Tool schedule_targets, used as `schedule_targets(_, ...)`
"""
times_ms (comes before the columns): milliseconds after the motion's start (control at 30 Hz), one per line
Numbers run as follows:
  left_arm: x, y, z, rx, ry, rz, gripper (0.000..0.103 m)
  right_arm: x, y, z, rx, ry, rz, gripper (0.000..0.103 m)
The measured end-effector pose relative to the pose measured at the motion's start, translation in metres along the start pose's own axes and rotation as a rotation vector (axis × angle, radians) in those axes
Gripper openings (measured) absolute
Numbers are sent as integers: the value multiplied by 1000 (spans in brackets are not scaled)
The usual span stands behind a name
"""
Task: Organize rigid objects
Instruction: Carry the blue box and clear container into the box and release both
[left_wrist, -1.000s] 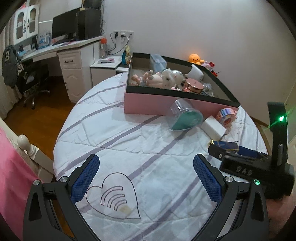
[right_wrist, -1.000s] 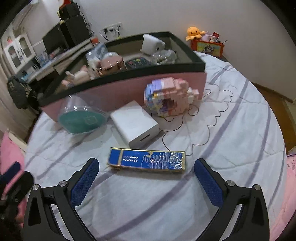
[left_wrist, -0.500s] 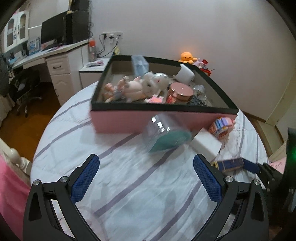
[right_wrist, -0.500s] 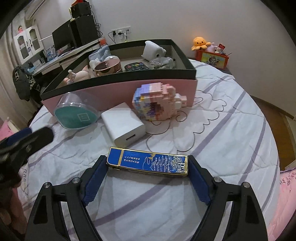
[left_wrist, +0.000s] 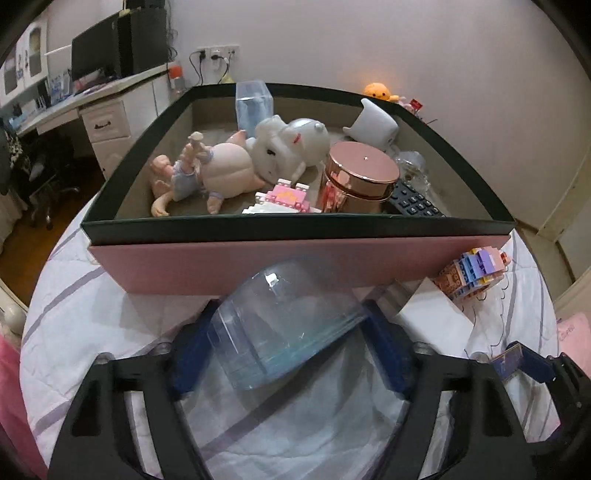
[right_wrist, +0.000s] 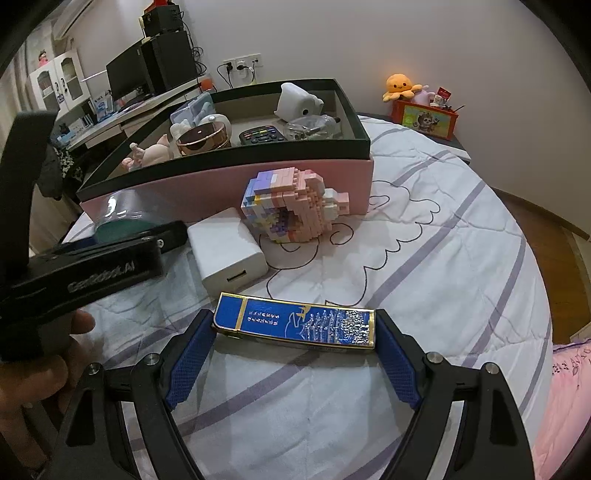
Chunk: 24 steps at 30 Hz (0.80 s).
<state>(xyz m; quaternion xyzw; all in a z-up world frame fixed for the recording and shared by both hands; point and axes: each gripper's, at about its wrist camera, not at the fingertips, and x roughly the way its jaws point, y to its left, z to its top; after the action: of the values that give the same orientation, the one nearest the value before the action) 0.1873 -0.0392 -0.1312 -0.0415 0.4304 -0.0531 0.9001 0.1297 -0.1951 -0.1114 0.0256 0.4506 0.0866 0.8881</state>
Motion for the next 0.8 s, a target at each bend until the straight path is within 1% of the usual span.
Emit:
schedule_targets(67, -6, 3, -1, -3, -9, -23, 75, -4, -1, -1, 0, -1, 4, 85)
schedule_targets(233, -30, 15, -9, -9, -43, -22, 75, -13, 0, -3, 3, -8, 14, 85)
schedule_targets(400, -54, 28, -13, -15, -75, -26, 75, -28, 3, 3, -1, -36, 23, 85)
schedule_targets(600, -80, 40, -3, -19, -132, -30, 75, -47, 11, 26, -23, -94, 41, 85)
schedule_targets(800, -90, 42, 27, -5, -190, -35, 75, -55, 16, 65, -50, -155, 38, 85)
